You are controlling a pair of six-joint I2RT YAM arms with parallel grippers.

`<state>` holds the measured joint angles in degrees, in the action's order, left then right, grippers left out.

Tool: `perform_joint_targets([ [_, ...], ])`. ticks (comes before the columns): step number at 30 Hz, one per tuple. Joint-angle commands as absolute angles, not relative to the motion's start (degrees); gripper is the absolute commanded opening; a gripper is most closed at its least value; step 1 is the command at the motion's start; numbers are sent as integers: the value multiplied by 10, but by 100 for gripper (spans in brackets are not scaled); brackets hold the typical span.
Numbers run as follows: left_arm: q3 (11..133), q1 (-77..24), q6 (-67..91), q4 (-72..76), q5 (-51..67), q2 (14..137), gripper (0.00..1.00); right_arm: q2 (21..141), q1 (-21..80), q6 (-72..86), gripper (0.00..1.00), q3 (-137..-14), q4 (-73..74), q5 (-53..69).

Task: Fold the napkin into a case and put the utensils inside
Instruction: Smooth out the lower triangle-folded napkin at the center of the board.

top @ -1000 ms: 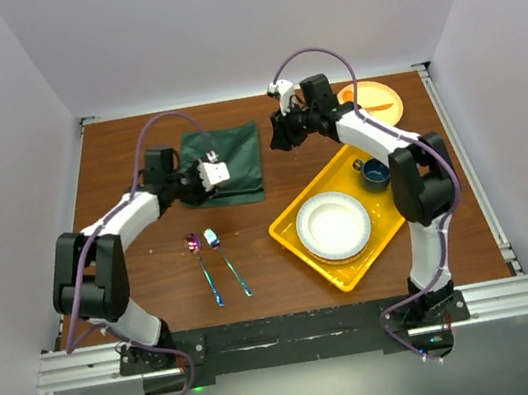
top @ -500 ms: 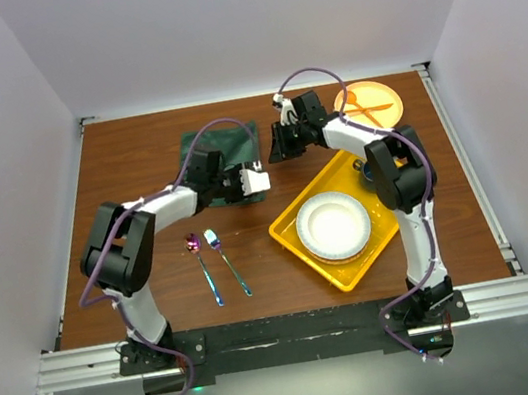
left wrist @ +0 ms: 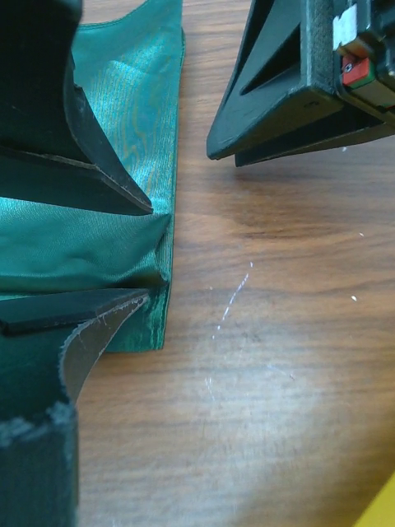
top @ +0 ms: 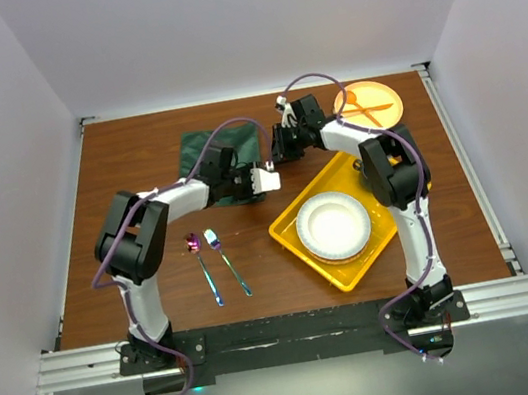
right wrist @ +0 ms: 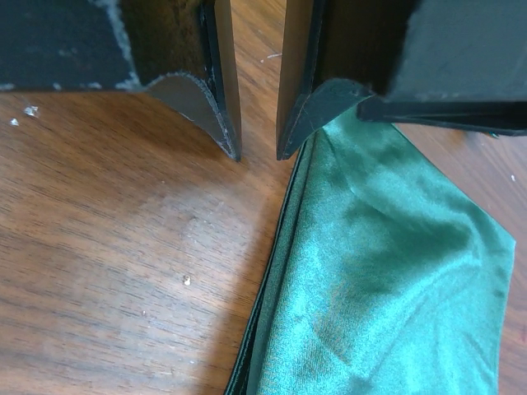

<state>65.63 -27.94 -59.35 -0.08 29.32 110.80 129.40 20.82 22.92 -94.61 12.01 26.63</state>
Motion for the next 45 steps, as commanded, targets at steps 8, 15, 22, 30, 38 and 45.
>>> perform_joint_targets([
  [8, 712, -280, -599, -49, 282, 1132, 12, 1306, 203, 264, 27, -975, 96, 285],
  [15, 744, -251, -555, -72, 316, 1119, 0, 1313, 200, 279, 27, -973, 93, 280],
  [22, 756, -222, -532, -86, 363, 1107, 0, 1331, 200, 299, 27, -984, 80, 276],
  [30, 758, -201, -479, -65, 387, 1097, 0, 1359, 200, 325, 27, -1010, 62, 275],
  [38, 768, -175, -444, -54, 424, 1078, 0, 1373, 200, 346, 27, -1013, 49, 269],
  [45, 768, -168, -436, -59, 439, 1067, 0, 1408, 200, 359, 27, -1051, 32, 258],
])
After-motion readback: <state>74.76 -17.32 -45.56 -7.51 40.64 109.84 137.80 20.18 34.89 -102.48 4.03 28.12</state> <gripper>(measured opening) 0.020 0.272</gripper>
